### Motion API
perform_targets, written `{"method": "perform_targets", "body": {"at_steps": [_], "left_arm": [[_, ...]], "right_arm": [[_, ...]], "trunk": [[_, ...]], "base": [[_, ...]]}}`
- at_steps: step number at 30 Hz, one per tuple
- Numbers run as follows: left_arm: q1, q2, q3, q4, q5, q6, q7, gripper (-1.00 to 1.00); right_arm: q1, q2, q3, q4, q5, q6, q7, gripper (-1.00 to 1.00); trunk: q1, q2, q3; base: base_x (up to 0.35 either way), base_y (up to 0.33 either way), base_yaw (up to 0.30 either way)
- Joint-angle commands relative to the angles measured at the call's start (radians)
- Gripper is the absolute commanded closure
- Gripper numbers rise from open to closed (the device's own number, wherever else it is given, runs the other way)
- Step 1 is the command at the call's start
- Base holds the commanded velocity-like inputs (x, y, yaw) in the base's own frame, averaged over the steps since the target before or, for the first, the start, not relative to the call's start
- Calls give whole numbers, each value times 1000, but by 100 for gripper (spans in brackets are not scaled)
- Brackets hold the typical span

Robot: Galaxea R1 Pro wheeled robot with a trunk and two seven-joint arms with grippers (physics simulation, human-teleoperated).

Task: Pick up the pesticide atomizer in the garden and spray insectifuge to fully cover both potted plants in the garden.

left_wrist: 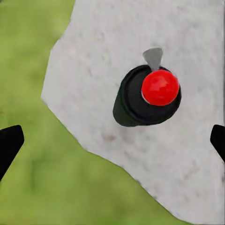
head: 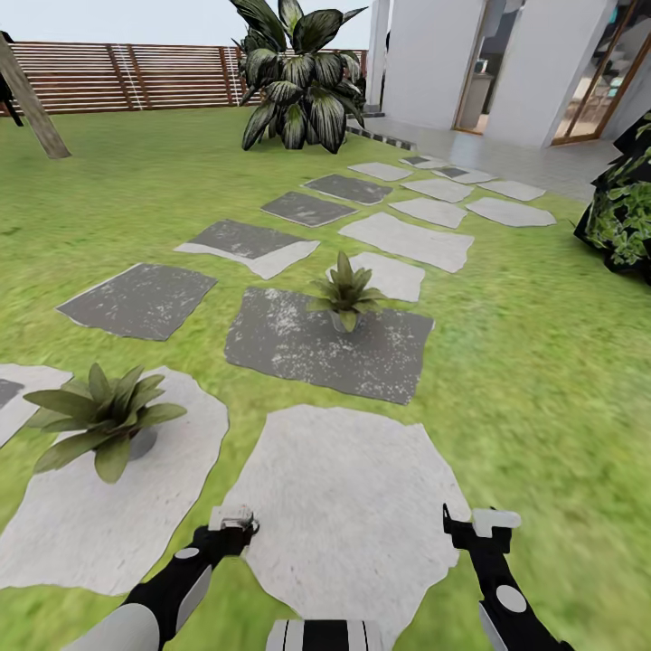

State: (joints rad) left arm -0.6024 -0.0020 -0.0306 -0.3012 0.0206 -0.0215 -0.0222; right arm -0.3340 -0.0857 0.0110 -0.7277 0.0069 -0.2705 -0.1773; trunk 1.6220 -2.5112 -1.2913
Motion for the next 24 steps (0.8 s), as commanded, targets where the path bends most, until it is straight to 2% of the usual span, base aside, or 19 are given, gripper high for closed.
{"method": "perform_targets", "body": {"at_steps": [1,9,15,24], "left_arm": [[0,-1,-4,1,2,-14,-1,-100],[0,-7,-5,7,1,-36,-1,-100],[0,-9,-42,7,1,-40,-1,-100],[0,-5,-50,9,1,-43,1,-100]], "right_arm": [[0,0,1,1,1,-3,-4,-100],[0,0,1,0,1,-3,-4,-100],[0,0,1,1,1,-3,-4,-100],[0,0,1,1,1,-3,-4,-100]], "trunk": [[0,0,-1],[0,0,-1],[0,0,-1],[0,0,-1]], "base": [[87,1,0],[23,0,0],[19,-3,0],[93,-54,0]]}}
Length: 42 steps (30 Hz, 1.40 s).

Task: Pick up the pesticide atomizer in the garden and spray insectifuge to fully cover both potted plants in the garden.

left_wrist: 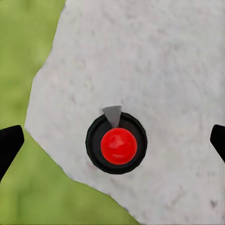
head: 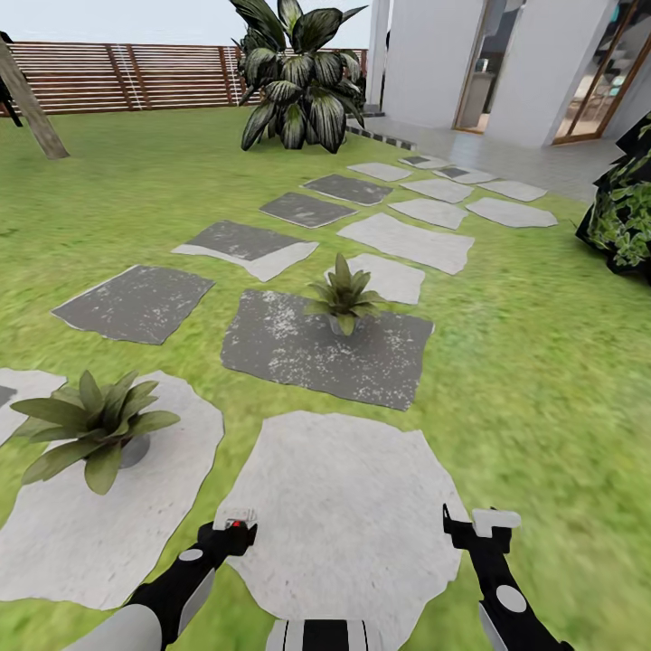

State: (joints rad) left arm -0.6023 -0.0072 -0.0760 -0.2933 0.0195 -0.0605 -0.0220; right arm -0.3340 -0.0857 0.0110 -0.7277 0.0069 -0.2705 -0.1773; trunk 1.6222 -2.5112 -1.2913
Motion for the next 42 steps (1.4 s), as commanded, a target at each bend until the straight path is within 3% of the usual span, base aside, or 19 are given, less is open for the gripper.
{"method": "perform_targets", "body": {"at_steps": [1,9,16,27,42], "left_arm": [[0,1,-5,1,2,-4,0,-100],[0,1,-5,-4,3,-5,1,-100],[1,0,-3,6,3,-111,2,-100],[1,-2,-2,6,4,-136,2,-100],[1,-2,-1,8,3,-143,3,-100]], "right_arm": [[0,0,2,1,1,-3,-4,-100],[0,1,2,1,1,-3,-4,-100],[0,3,1,1,1,-3,-4,-100],[0,3,1,1,1,-3,-4,-100],[0,1,2,3,4,-3,-4,-100]], "trunk": [[0,0,-1],[0,0,-2],[3,-2,-39],[8,-4,-98],[8,-4,-104]], "base": [[14,-9,0],[4,-2,0],[0,0,0],[0,0,0],[0,0,0]]}}
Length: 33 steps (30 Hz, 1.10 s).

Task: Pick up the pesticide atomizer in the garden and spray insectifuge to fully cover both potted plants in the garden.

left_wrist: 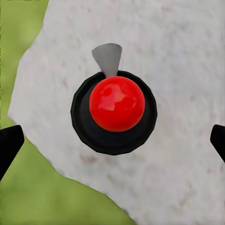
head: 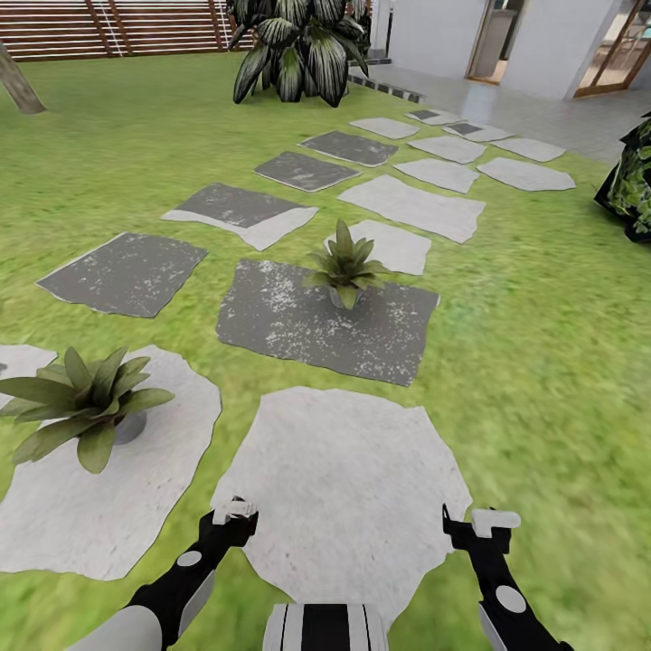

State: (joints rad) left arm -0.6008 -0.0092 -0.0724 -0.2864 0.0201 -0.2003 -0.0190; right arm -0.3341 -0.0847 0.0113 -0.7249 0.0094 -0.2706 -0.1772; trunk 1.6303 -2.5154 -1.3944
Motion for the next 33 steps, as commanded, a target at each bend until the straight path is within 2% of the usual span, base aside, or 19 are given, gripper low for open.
{"method": "perform_targets", "body": {"at_steps": [1,12,19,33], "left_arm": [[-1,0,-4,1,2,-4,0,-100],[-1,0,-3,1,4,-5,3,-100],[-1,0,-3,1,5,-6,5,-100],[-1,0,-3,1,11,-6,5,-100]], "right_arm": [[0,-1,1,1,1,-2,-4,-100],[0,-3,2,3,0,-2,-1,-100],[0,-3,2,3,0,-2,-1,-100],[0,-3,2,1,0,-2,-1,-100]], "trunk": [[0,0,-1],[0,0,-1],[0,0,-1],[0,0,-1]], "base": [[0,0,0],[0,-9,6],[-20,-164,184],[-3,-14,67]]}}
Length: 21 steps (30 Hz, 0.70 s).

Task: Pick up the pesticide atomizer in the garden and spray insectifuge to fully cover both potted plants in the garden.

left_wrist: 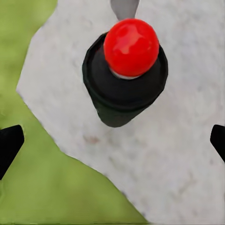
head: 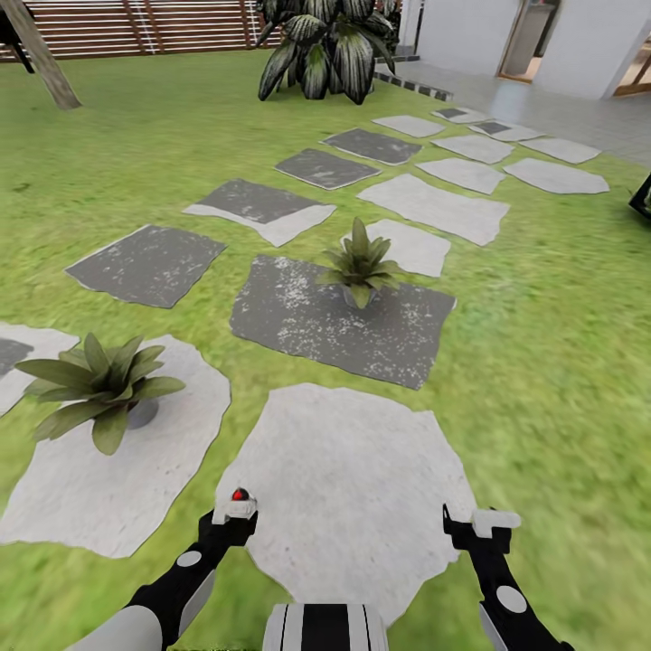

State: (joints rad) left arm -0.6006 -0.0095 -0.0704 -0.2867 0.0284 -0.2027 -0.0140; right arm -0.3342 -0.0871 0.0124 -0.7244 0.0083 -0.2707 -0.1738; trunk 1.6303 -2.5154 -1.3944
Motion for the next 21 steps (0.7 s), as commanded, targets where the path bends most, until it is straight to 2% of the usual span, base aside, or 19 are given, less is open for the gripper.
{"method": "perform_targets", "body": {"at_steps": [1,21], "left_arm": [[-1,0,-5,1,3,-4,0,-100],[-1,-2,0,1,2,-4,0,-100]], "right_arm": [[0,0,1,0,1,-2,-4,-100],[0,0,1,-1,1,-2,-4,-100]], "trunk": [[0,0,-1],[0,0,-1]], "base": [[0,0,174],[49,-4,19]]}}
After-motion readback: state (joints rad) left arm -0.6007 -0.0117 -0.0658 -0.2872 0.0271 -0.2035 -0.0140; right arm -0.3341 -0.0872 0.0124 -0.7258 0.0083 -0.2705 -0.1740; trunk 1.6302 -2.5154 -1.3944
